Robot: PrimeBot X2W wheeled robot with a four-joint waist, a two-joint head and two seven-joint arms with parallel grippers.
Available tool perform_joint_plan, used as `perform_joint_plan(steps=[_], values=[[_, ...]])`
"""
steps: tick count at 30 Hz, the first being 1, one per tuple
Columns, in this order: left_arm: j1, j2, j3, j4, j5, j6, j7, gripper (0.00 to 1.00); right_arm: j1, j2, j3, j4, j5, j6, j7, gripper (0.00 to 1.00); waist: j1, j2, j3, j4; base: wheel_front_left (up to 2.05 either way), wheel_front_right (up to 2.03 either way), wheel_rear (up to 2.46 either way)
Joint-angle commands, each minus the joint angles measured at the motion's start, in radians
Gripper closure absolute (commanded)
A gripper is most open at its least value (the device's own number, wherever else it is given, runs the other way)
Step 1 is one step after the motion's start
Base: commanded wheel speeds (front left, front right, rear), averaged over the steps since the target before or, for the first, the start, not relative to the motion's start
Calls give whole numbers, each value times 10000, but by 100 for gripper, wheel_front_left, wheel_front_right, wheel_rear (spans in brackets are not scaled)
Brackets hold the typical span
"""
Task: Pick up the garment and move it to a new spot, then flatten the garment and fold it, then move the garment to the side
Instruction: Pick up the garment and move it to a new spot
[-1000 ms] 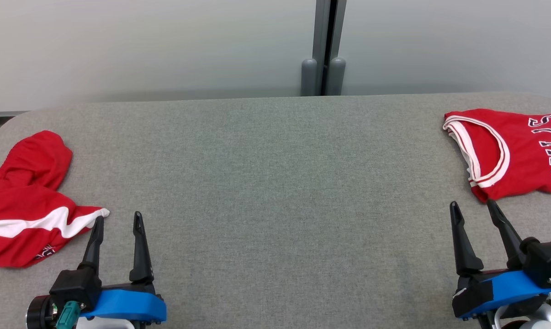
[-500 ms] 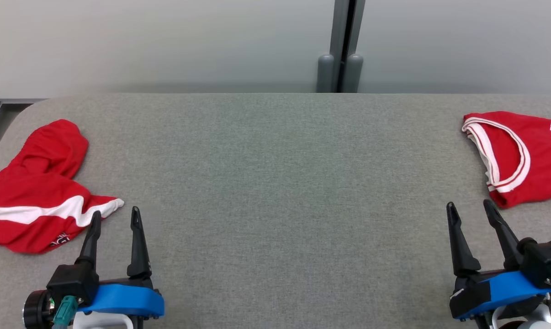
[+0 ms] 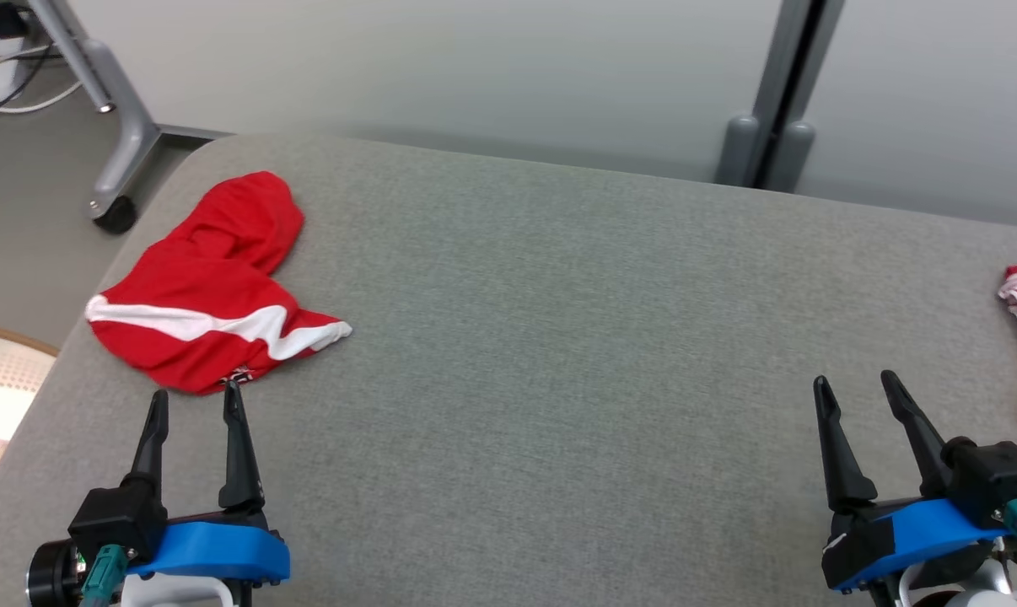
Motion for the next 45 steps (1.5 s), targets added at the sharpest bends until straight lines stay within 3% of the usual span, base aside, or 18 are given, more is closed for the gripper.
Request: perform_joint_plan(steps=[1, 10, 19, 30, 40, 45], values=[[-10, 42, 53, 12, -48, 14, -43, 0, -105, 5, 13, 20, -68, 5, 9, 0, -1, 0, 161, 237, 0, 0, 0], [170, 125, 173, 66, -186, 125, -93, 0, -139, -5, 65, 73, -162, 5, 182, 0, -1, 0, 118, 1486, 0, 0, 0], [194, 234, 240, 94, -287, 169, -113, 0, -152, -36, 103, 139, -159, 5, 253, 0, -1, 0, 156, 1923, 0, 0, 0], [-580, 473, 435, 175, -459, 121, -153, 0, -264, -193, 56, -27, -178, 5, 288, 0, -1, 0, 503, 1571, 0, 0, 0], [-3278, 1513, 1057, 909, -765, -89, 163, 0, -751, -570, -61, -1022, -456, 6, 726, 0, -1, 0, 1912, 762, 0, 0, 0], [-4578, 2065, 1196, 1776, -955, -407, 448, 0, -959, -763, -284, -1791, -595, 6, 1026, 0, -1, 0, 2838, 256, 0, 0, 0]])
